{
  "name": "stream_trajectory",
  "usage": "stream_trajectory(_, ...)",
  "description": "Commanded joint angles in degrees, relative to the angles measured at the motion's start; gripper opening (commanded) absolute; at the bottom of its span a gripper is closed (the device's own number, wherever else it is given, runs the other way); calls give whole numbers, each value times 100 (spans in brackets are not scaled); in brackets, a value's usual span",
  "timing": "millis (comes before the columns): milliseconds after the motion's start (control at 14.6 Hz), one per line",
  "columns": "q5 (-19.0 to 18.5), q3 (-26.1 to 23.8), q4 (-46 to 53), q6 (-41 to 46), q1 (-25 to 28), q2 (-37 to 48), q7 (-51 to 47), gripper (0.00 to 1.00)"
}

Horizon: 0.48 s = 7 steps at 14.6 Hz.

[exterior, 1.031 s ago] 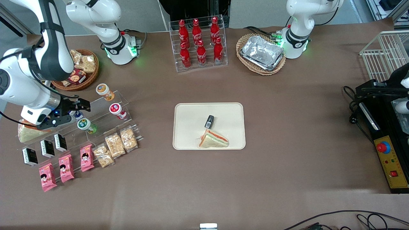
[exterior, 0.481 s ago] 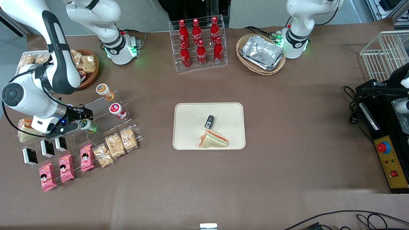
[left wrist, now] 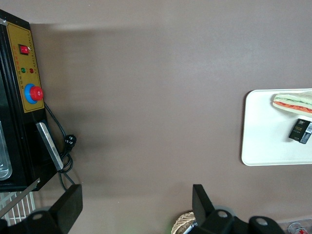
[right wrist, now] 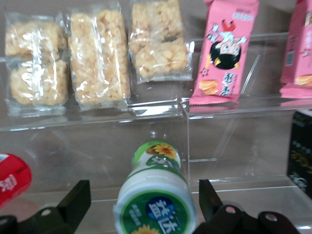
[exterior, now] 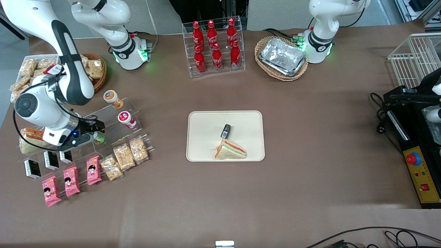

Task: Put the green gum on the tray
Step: 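Close the right gripper on the green-capped bottle and lift it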

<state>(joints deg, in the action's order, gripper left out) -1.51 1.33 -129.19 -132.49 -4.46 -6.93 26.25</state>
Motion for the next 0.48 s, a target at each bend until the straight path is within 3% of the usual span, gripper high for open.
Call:
stream_trajectory(0,-112,59,-160,-207,-82,52,344,49)
stream_trajectory(206,-86,95,-11,3,-73,78,363,47)
stream_trajectory(412,-7,95,699,967,-56,69,328,47)
